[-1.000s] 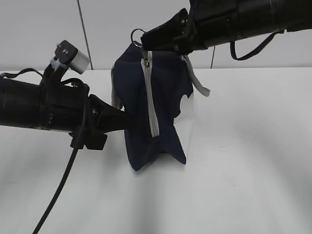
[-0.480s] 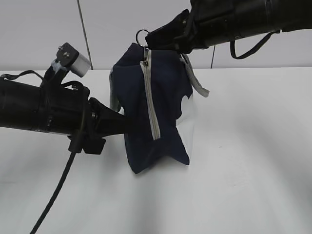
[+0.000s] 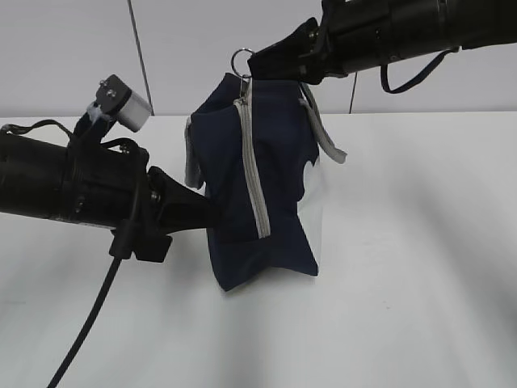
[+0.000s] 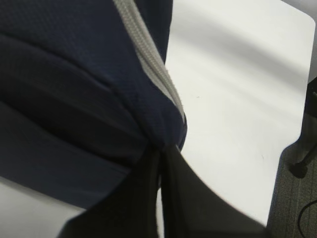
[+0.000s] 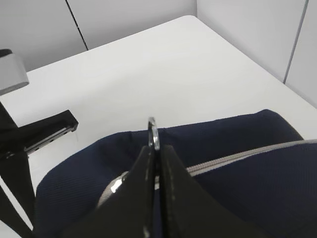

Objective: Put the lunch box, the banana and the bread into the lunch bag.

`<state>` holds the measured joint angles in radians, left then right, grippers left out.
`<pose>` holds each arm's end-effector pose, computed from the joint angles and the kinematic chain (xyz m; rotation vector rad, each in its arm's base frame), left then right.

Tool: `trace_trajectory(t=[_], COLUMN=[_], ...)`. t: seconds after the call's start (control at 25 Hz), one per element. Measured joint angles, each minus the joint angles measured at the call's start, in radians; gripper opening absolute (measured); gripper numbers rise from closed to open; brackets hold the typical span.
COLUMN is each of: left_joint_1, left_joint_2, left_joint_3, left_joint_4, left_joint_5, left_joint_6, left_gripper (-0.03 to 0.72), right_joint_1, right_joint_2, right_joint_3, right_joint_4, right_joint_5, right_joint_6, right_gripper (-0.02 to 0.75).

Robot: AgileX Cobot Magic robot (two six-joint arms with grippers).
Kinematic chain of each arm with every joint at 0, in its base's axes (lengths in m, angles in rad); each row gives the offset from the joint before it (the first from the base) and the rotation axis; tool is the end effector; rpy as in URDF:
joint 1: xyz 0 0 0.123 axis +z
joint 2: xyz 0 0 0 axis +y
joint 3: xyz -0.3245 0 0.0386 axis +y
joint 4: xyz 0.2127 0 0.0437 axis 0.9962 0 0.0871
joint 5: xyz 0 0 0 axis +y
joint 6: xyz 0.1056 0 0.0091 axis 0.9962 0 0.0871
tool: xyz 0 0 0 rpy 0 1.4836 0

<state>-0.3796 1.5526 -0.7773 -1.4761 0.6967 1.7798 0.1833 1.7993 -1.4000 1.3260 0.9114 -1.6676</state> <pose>0.2292 -0.1644 0.2739 1.0983 1.9720 -0.8278 0.3583 0.1492 0.3486 -1.0971 1.7081 0.7581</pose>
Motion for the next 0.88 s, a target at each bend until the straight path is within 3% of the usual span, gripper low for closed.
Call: trace_trajectory(t=[0.4, 0.88], left_joint_1=[-0.010, -0.010], left_joint_2=[0.000, 0.000], left_joint_3=[-0.001, -0.002], left_joint_4=[0.062, 0.119], left_joint_5=[0.031, 0.083], left_joint_6=[-0.048, -0.105], left_gripper=[-0.004, -0.004], right_joint_1=[0.000, 0.000], right_joint_2=[0.071, 0.076], right_joint_3=[-0.083, -0.085], right_joint_4=[0.000, 0.009], right_joint_5=[-0.009, -0.159], right_joint_6=[0.025, 0.029], right_gripper=[-0.016, -0.016])
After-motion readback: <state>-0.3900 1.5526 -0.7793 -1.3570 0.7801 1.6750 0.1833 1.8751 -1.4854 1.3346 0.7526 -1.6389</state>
